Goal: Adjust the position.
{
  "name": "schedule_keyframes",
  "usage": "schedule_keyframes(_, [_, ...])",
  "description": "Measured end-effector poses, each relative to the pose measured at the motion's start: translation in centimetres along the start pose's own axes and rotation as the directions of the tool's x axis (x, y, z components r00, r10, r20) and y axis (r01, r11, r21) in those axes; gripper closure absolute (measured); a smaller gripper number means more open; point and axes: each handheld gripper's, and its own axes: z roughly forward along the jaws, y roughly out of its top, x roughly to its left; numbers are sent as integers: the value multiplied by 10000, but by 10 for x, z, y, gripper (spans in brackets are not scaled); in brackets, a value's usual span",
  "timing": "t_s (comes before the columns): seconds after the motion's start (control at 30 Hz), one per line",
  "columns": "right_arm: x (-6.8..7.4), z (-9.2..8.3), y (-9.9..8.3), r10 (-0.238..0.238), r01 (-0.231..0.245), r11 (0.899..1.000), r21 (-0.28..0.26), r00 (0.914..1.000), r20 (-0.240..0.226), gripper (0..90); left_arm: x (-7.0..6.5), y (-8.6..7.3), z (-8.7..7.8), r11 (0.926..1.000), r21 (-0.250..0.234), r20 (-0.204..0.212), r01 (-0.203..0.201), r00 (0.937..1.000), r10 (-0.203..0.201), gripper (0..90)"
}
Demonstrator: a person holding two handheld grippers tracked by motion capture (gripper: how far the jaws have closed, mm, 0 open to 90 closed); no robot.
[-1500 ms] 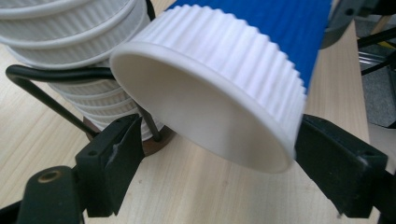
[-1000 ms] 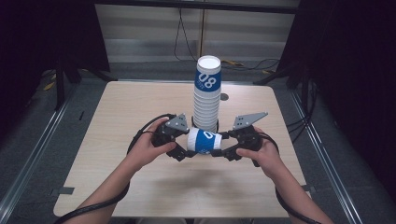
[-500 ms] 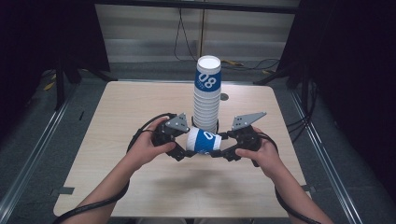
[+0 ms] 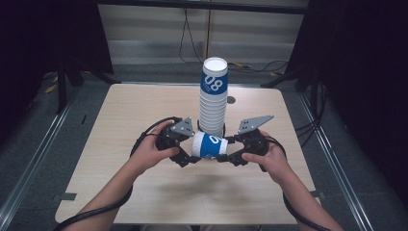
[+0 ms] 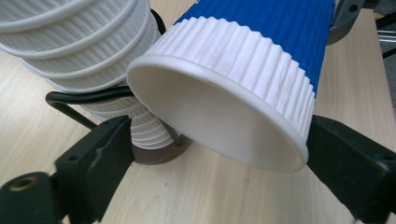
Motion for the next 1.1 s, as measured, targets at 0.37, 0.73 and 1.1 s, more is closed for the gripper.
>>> schedule_keyframes(0.37, [2,5,2,-66,72,9996,257,9998,-203,286,-2,6,2,9994,-227,-183,-243,9995,239,31])
schedule_keyframes(0.73, [2,6,3,-77,81,9999,142,9995,-307,286,-6,8,9,9990,101,69,-428,9991,427,34])
schedule_keyframes(1.1, [2,4,1,-126,126,9999,7,9988,-475,287,-4,7,3,9990,-47,245,-444,9987,445,95])
